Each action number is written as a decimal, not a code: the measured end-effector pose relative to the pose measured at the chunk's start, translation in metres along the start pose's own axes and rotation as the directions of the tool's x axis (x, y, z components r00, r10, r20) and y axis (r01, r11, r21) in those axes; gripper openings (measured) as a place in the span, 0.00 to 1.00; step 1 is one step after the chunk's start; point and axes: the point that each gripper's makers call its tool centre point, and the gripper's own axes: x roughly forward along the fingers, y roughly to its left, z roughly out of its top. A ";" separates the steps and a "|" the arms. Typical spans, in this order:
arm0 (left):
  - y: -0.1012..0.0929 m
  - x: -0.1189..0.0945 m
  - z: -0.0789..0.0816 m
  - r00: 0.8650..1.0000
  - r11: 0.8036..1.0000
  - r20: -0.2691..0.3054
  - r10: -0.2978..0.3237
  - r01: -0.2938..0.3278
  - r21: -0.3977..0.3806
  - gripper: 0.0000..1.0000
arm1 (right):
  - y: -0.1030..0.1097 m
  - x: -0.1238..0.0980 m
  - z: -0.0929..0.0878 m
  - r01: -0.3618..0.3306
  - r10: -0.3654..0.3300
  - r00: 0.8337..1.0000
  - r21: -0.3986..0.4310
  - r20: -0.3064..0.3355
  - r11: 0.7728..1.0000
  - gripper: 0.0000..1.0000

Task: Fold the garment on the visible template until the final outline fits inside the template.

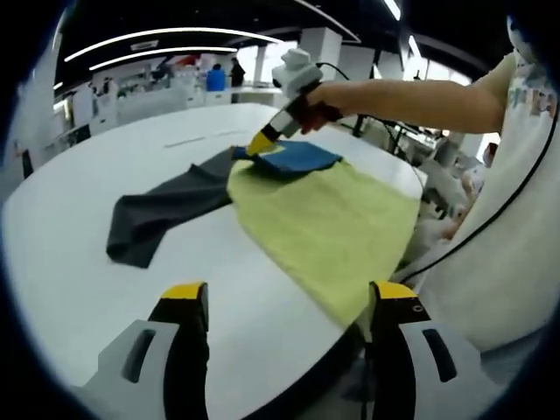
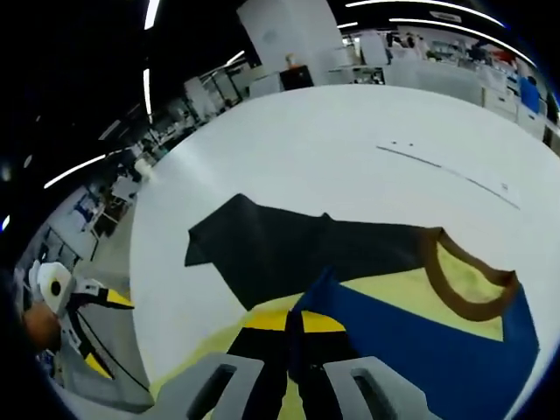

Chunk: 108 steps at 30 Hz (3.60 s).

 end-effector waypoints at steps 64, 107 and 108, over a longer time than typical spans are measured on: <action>0.004 0.015 0.016 1.000 1.000 0.008 0.016 -0.016 -0.020 0.86 | -0.022 -0.079 -0.018 0.106 -0.075 0.975 -0.141 0.207 0.984 0.68; 0.050 0.022 0.019 0.984 0.982 -0.022 0.176 -0.177 -0.066 0.84 | -0.017 -0.156 -0.069 0.083 -0.043 0.953 -0.123 0.300 0.989 0.76; 0.051 0.022 0.018 0.983 0.981 -0.027 0.182 -0.183 -0.065 0.83 | -0.016 -0.159 -0.069 0.082 -0.040 0.952 -0.126 0.304 0.989 0.77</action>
